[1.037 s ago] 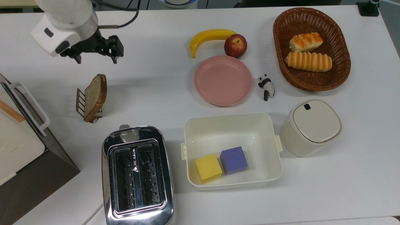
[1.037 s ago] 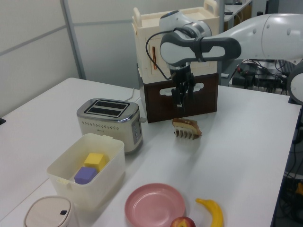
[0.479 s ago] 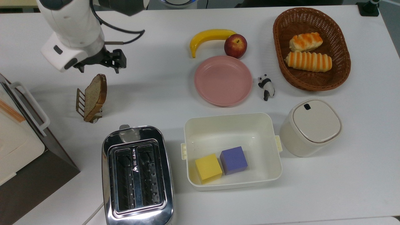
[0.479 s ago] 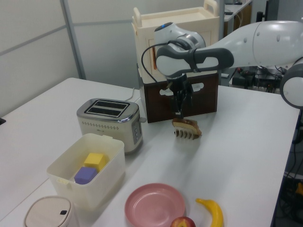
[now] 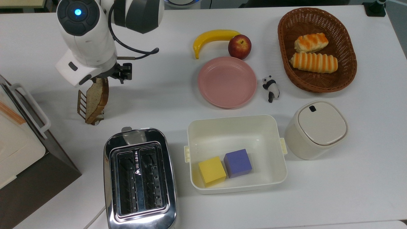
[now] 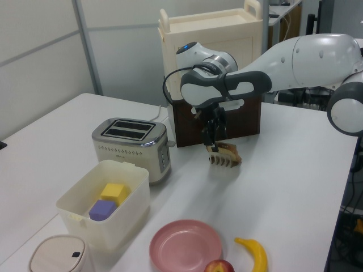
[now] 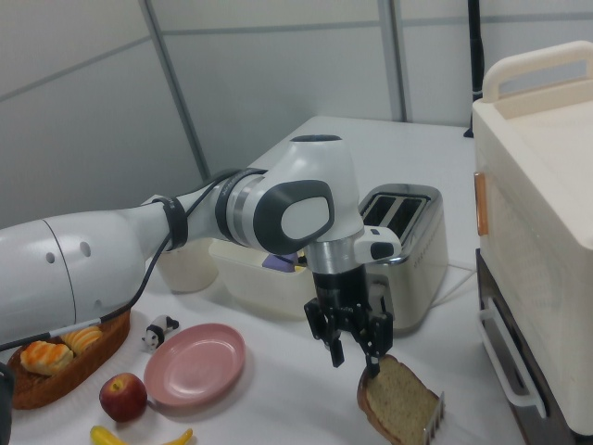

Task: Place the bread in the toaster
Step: 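Lower the open gripper over the bread slice's crust edge, then close the gripper on the bread slice's crust, then lift the bread slice up out of the metal rack, then carry the bread slice over the toaster slots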

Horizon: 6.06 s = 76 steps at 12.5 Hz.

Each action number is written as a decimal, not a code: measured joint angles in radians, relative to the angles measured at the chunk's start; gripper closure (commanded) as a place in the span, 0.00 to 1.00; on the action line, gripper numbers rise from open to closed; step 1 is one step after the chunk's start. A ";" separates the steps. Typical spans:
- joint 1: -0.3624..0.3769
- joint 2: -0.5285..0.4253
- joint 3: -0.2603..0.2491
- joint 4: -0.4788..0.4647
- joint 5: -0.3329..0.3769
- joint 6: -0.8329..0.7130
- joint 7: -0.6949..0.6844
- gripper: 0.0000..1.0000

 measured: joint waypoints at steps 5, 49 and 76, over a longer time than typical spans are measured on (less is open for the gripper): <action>0.000 0.004 0.000 0.000 -0.003 0.000 0.001 0.33; 0.017 -0.100 0.002 0.121 0.027 0.021 0.035 0.99; 0.042 -0.036 0.067 0.097 0.447 0.623 0.053 1.00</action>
